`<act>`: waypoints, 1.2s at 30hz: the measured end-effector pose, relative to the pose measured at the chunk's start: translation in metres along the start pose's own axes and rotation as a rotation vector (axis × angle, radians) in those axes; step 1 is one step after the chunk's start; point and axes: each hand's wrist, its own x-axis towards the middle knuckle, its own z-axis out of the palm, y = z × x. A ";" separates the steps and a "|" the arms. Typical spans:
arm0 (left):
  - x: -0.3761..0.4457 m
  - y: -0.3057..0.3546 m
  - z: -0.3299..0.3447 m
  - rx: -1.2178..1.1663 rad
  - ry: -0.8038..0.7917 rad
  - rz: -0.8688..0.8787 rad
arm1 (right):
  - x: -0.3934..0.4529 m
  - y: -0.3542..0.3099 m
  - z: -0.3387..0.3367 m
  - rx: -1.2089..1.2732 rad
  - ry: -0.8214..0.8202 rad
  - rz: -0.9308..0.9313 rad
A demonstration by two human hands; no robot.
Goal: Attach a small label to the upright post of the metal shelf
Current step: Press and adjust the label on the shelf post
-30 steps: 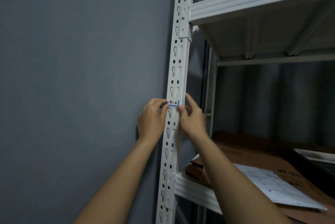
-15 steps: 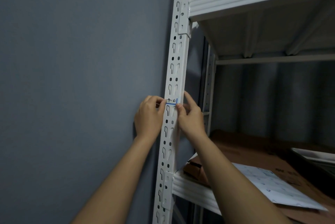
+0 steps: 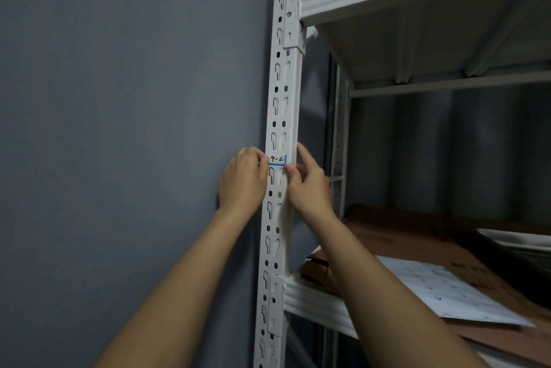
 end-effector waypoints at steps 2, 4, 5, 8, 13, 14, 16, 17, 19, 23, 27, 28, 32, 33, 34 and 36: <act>0.001 -0.001 0.000 -0.004 0.014 0.007 | -0.001 -0.001 -0.001 -0.006 -0.002 -0.001; 0.001 -0.003 0.001 -0.007 0.025 0.012 | -0.001 -0.001 -0.001 -0.010 0.003 -0.005; -0.001 -0.004 0.002 -0.004 0.029 0.019 | -0.001 -0.001 0.000 -0.011 0.003 -0.006; -0.001 -0.001 -0.002 -0.020 0.062 0.023 | 0.000 0.000 0.001 -0.017 -0.004 -0.006; 0.025 0.014 -0.029 -0.123 0.266 0.101 | 0.003 0.000 0.002 -0.054 0.015 -0.005; 0.025 0.011 -0.028 -0.106 0.209 0.120 | 0.002 -0.001 0.003 -0.052 0.017 -0.010; 0.017 0.000 -0.021 -0.140 0.113 0.101 | 0.001 -0.002 0.004 -0.051 0.017 -0.004; 0.011 -0.006 -0.017 -0.166 0.088 0.088 | 0.000 -0.003 0.003 -0.046 0.021 -0.002; 0.003 -0.015 -0.012 -0.176 0.065 0.062 | -0.002 -0.005 0.001 -0.020 0.027 0.002; -0.001 -0.016 -0.007 -0.183 0.031 0.028 | -0.006 -0.009 0.000 0.003 0.031 0.011; -0.004 -0.019 0.003 -0.253 -0.022 -0.066 | -0.007 -0.015 -0.008 -0.027 -0.018 -0.011; -0.005 -0.021 0.006 -0.303 -0.038 -0.095 | -0.008 -0.017 -0.012 -0.078 -0.027 -0.043; -0.008 -0.026 0.012 -0.460 -0.040 -0.125 | -0.003 -0.027 -0.021 -0.633 0.104 -0.430; -0.007 -0.027 0.012 -0.473 -0.037 -0.122 | 0.001 -0.030 -0.021 -0.774 0.135 -0.614; -0.007 -0.027 0.012 -0.481 -0.037 -0.117 | 0.007 -0.032 -0.021 -0.872 0.160 -0.782; -0.007 -0.027 0.013 -0.508 -0.048 -0.099 | 0.022 -0.039 -0.020 -0.996 0.148 -0.979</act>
